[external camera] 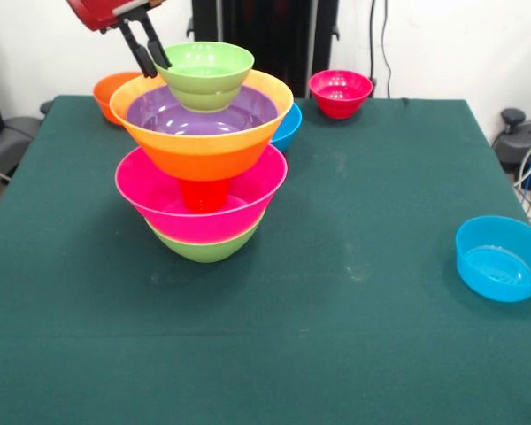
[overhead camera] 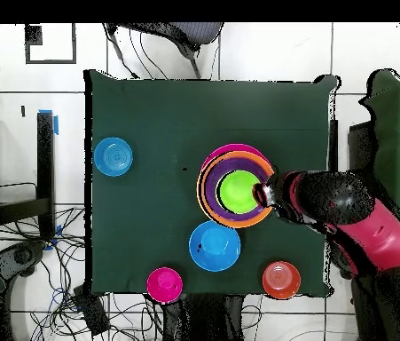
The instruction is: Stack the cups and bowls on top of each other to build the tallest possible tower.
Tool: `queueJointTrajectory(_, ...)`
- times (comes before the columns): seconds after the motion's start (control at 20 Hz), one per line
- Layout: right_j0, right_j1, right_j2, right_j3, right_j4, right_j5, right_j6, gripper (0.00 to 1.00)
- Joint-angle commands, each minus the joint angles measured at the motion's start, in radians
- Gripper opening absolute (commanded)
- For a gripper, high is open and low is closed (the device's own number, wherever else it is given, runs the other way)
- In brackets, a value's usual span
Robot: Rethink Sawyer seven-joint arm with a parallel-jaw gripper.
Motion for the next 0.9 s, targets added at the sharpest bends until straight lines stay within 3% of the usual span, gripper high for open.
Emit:
queueJointTrajectory(0.05, 0.008, 0.064, 0.063, 0.056, -0.055, -0.101, 0.062, 0.0)
queueJointTrajectory(0.9, -0.008, 0.118, 0.07, 0.066, -0.077, -0.179, 0.045, 0.0)
